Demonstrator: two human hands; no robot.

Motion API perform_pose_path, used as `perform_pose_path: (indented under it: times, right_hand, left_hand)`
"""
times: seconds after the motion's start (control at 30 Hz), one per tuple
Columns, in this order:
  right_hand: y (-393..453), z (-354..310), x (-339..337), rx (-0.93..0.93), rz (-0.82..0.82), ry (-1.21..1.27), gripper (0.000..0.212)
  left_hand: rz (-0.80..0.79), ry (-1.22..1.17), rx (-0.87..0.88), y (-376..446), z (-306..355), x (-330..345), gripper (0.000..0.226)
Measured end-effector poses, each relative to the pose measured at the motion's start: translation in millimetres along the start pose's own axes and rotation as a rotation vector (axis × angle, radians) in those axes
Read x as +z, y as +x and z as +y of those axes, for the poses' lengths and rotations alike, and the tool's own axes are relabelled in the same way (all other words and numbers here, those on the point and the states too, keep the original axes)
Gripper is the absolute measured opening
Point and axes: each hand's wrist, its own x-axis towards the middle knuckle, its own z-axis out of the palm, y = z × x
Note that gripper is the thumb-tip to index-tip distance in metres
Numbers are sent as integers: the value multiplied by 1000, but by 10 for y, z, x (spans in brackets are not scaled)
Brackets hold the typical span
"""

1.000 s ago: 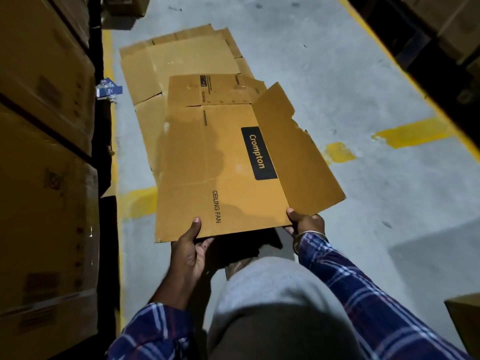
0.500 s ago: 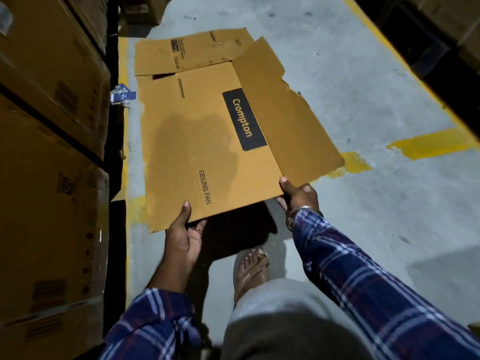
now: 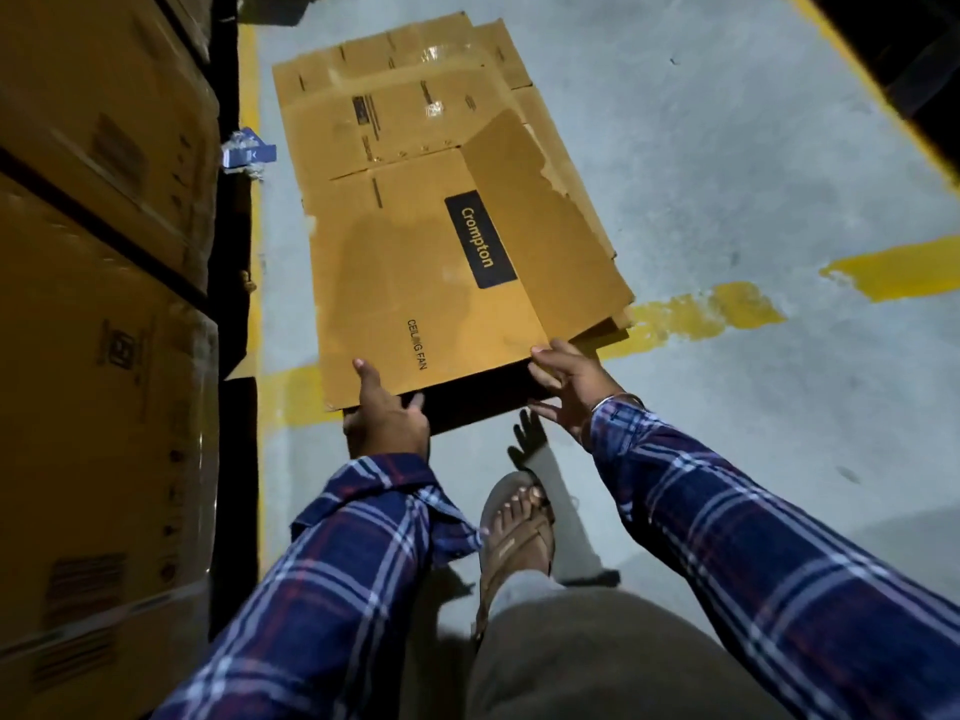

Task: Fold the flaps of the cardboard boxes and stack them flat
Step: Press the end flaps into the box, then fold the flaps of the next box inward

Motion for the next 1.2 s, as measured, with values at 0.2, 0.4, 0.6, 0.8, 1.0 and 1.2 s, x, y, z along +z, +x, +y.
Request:
perform_pose_path:
  times: [0.2, 0.4, 0.6, 0.8, 1.0, 1.2]
  right_hand:
    - [-219, 98, -172, 13, -29, -97, 39]
    - [-685, 11, -556, -39, 121, -153, 32]
    - [-1431, -266, -855, -108, 258, -228, 26]
    - [-2997, -542, -1295, -269, 268, -430, 34]
    - [-4486, -593, -1923, -467, 523, -632, 100]
    - [-5447, -331, -2835, -226, 678, -747, 80]
  left_hand:
    - [-116, 7, 61, 10, -153, -66, 61]
    - [-389, 543, 10, -313, -150, 222, 44]
    - [-662, 1111, 7, -1071, -168, 403, 37]
    - [-963, 1502, 172, -2215, -6, 869, 44]
    - [-1354, 1788, 271, -3602, -436, 1478, 54]
    - [-1655, 1989, 249, -4543, -1851, 1483, 52]
